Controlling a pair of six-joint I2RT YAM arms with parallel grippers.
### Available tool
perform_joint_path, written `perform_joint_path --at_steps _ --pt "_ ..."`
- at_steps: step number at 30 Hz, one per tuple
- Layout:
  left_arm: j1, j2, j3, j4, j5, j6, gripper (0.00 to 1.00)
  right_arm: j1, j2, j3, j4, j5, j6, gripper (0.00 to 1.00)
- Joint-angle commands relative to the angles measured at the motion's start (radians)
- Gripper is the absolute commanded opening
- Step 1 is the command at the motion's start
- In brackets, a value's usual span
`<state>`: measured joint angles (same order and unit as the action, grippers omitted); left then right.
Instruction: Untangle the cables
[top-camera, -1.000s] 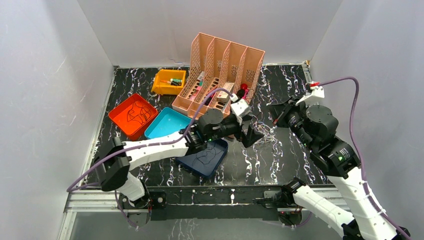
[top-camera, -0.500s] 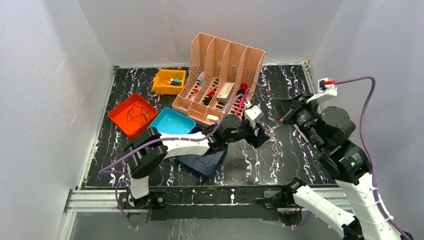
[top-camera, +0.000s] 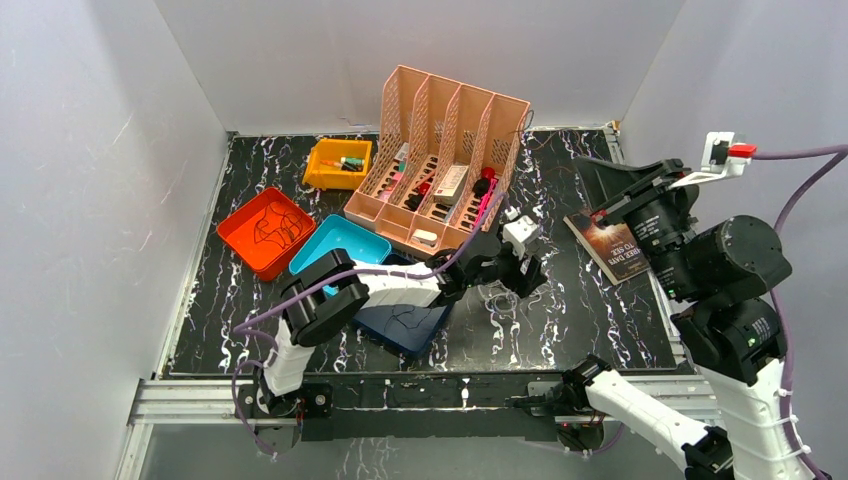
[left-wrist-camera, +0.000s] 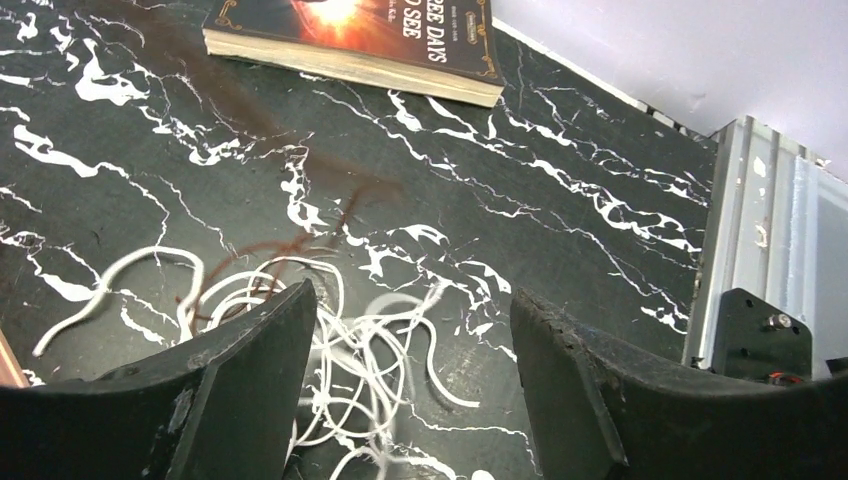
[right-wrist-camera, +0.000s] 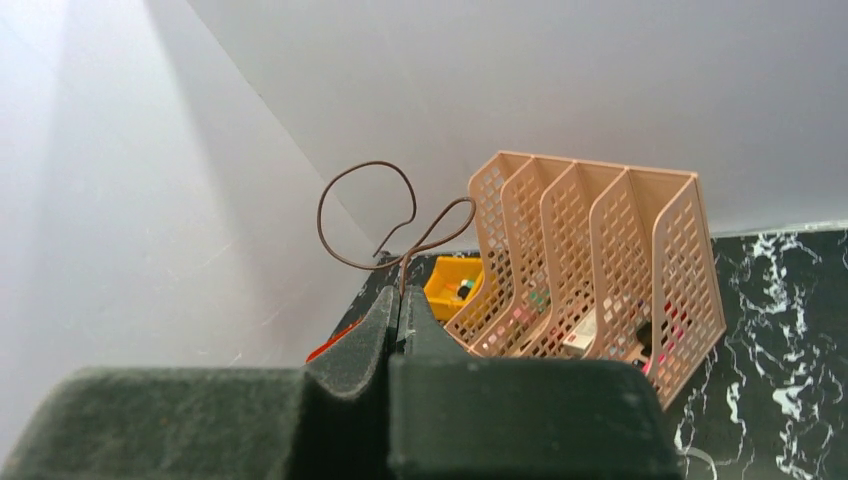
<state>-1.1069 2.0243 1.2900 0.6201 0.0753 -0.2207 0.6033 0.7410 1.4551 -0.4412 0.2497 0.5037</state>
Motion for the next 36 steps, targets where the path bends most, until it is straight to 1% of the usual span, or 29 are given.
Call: perform_joint_path --at_steps 1,8,14,26,36 --pt "-0.005 0.011 0.031 0.018 -0.033 -0.005 0.70 0.000 0.040 0.099 0.103 -0.017 -0.068 0.00" --pt "-0.005 0.029 0.004 0.024 -0.049 -0.014 0.70 -0.001 0.066 0.184 0.178 -0.005 -0.121 0.00" --pt "-0.006 0.030 -0.024 0.032 -0.089 -0.023 0.69 -0.002 0.070 0.217 0.287 0.020 -0.173 0.00" --pt "-0.005 0.057 -0.038 0.030 -0.098 -0.039 0.68 -0.001 0.085 0.294 0.490 0.065 -0.317 0.00" --pt "-0.005 0.090 -0.028 0.015 -0.110 -0.040 0.69 0.000 0.100 0.357 0.570 0.097 -0.439 0.00"
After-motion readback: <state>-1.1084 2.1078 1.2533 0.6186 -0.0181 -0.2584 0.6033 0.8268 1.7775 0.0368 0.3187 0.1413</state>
